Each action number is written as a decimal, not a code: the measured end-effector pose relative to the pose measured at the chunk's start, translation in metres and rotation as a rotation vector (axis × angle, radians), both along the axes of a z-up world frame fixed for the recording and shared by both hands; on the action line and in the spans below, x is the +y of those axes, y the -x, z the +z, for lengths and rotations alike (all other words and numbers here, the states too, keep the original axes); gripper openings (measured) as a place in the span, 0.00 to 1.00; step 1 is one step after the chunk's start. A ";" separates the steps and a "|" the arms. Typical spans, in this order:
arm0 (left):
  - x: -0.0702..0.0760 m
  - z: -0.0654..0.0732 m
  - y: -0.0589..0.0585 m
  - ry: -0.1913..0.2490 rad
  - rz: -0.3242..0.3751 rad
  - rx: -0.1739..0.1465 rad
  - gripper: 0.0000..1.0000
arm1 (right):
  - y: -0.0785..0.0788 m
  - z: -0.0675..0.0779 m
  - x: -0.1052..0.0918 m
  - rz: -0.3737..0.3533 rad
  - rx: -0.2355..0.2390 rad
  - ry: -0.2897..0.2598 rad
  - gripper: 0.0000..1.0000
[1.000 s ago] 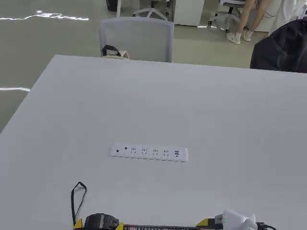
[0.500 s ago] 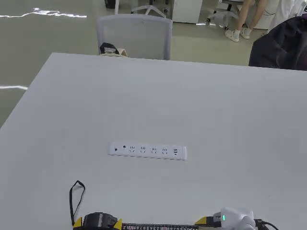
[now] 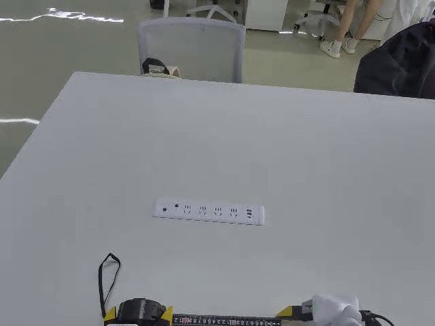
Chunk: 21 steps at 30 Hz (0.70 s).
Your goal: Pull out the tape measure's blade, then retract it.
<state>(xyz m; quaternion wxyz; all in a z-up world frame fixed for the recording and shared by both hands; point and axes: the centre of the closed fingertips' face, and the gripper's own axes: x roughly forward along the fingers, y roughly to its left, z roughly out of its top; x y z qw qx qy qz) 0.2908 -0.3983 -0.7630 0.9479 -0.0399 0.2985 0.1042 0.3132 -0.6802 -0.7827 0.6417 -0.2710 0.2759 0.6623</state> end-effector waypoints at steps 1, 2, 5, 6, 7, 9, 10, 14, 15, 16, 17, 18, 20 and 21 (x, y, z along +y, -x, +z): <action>0.000 0.000 0.000 0.000 0.001 -0.002 0.67 | 0.000 0.000 0.000 0.000 0.000 0.001 0.12; 0.000 -0.001 0.000 -0.001 -0.001 -0.003 0.67 | 0.000 0.000 0.000 0.001 -0.002 0.002 0.12; -0.002 0.002 0.000 0.000 -0.006 -0.001 0.66 | 0.000 -0.001 -0.001 0.000 -0.002 0.004 0.12; -0.002 0.003 0.001 0.001 -0.008 0.000 0.66 | 0.000 0.000 0.000 0.000 -0.003 0.006 0.12; -0.003 0.004 0.001 0.002 -0.009 0.000 0.66 | 0.000 0.001 0.000 0.000 -0.003 0.007 0.12; -0.004 0.007 0.001 0.002 -0.012 -0.002 0.66 | 0.000 0.000 0.000 0.000 -0.004 0.009 0.12; -0.005 0.009 0.001 0.003 -0.013 -0.003 0.66 | -0.001 -0.001 0.000 -0.001 -0.005 0.011 0.12; -0.004 0.008 0.001 0.007 -0.019 -0.005 0.66 | 0.000 0.000 0.000 -0.004 -0.005 0.015 0.12; -0.004 0.008 0.002 0.008 -0.021 -0.006 0.66 | -0.001 0.000 0.001 -0.006 -0.006 0.013 0.12; -0.004 0.009 0.002 0.010 -0.021 -0.007 0.66 | -0.001 0.001 0.001 -0.008 -0.005 0.012 0.12; -0.004 0.009 0.002 0.013 -0.019 -0.009 0.66 | 0.000 0.002 0.002 -0.007 -0.005 0.011 0.12; -0.004 0.009 0.002 0.014 -0.018 -0.009 0.66 | 0.000 0.002 0.003 -0.006 -0.006 0.011 0.12; -0.003 0.007 0.002 0.014 -0.019 -0.008 0.65 | 0.001 0.003 0.005 -0.005 -0.006 0.008 0.12; -0.003 0.007 0.002 0.015 -0.020 -0.008 0.65 | 0.001 0.004 0.006 -0.005 -0.005 0.007 0.12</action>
